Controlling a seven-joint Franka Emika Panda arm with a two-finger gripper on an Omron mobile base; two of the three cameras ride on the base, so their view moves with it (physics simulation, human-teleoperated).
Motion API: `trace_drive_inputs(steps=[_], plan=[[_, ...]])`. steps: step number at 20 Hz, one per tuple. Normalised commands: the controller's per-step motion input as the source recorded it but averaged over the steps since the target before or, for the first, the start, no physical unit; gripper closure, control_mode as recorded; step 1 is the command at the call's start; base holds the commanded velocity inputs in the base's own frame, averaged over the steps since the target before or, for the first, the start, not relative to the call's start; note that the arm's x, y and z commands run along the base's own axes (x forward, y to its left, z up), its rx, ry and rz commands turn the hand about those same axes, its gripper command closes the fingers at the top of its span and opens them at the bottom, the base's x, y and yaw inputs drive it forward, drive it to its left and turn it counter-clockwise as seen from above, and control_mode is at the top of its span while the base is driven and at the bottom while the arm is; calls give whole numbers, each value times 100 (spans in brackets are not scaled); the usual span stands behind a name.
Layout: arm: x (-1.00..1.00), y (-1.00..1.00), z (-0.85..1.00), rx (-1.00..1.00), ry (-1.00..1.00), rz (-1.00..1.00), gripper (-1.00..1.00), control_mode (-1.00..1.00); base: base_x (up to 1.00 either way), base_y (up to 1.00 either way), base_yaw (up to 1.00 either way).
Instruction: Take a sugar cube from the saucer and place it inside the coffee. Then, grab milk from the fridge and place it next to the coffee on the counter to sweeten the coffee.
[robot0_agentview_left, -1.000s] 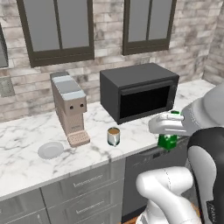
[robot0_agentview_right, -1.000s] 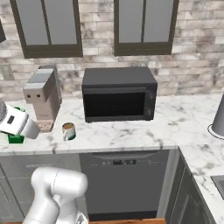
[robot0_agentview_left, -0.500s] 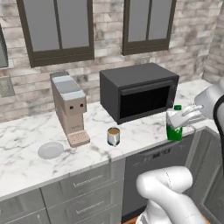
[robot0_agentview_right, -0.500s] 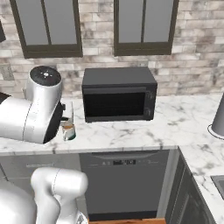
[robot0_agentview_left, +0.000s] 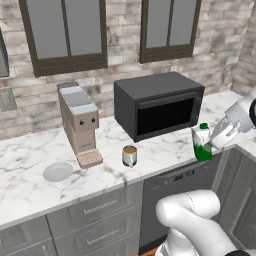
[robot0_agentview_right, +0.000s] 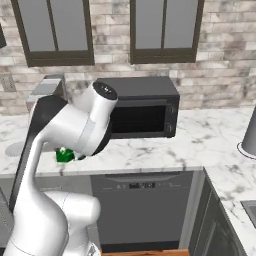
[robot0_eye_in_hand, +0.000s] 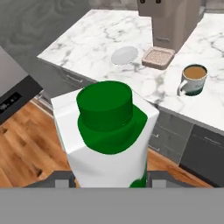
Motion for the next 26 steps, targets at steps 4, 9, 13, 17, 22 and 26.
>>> trace_drive_inputs(steps=[4,9,13,17,22,26], plan=[[56,0,-2,3,0,10,100,-100,0,0,0],[20,-9,-42,11,-1,6,100,-100,0,0,0],[18,0,-26,10,-3,0,100,-100,0,0,0],[35,0,-29,5,0,-1,100,-100,0,0,0],[38,0,-33,0,0,-1,100,-100,0,0,0],[35,0,-22,0,-1,0,100,-100,0,0,0]])
